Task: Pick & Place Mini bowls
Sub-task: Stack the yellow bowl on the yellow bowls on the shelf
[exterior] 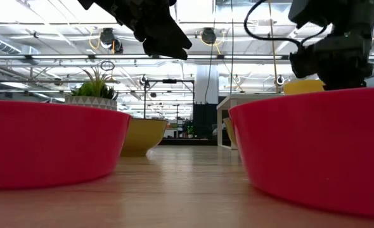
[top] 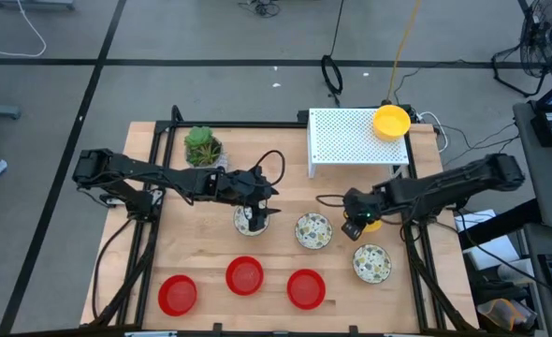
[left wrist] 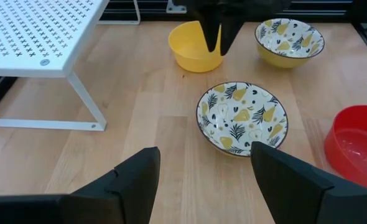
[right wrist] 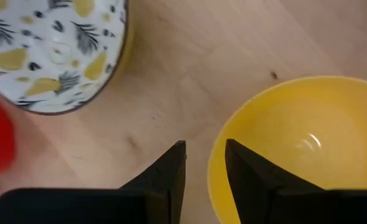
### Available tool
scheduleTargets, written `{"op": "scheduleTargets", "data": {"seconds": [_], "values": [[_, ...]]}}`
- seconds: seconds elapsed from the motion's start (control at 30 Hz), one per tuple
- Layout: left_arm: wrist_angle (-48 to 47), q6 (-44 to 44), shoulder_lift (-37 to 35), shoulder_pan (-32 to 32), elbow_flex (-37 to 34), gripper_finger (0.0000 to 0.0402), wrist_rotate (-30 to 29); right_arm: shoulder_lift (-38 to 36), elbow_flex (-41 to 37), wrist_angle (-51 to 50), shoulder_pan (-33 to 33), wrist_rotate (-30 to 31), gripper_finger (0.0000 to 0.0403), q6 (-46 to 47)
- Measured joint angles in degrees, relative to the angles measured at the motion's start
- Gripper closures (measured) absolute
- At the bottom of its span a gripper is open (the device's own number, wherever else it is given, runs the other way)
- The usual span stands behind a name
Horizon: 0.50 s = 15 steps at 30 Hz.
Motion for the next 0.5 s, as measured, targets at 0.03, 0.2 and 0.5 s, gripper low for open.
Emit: {"op": "scheduleTargets", "data": {"seconds": [0.03,0.2,0.5], "values": [[0.0,0.1,0.0,0.0,0.0,0.0146,0.0,0.5,0.0,0.1,0.0,0.1,0.0303,0.0],[-0.2,0.2,0.0,0.0,0.0,0.0146,0.0,3.5,0.0,0.1,0.0,0.2,0.0303,-0.3],[-1.5,0.2,0.0,0.0,0.0,0.0146,0.0,7.4,0.0,-0.3,0.0,1.6,0.0323,-2.6]]}}
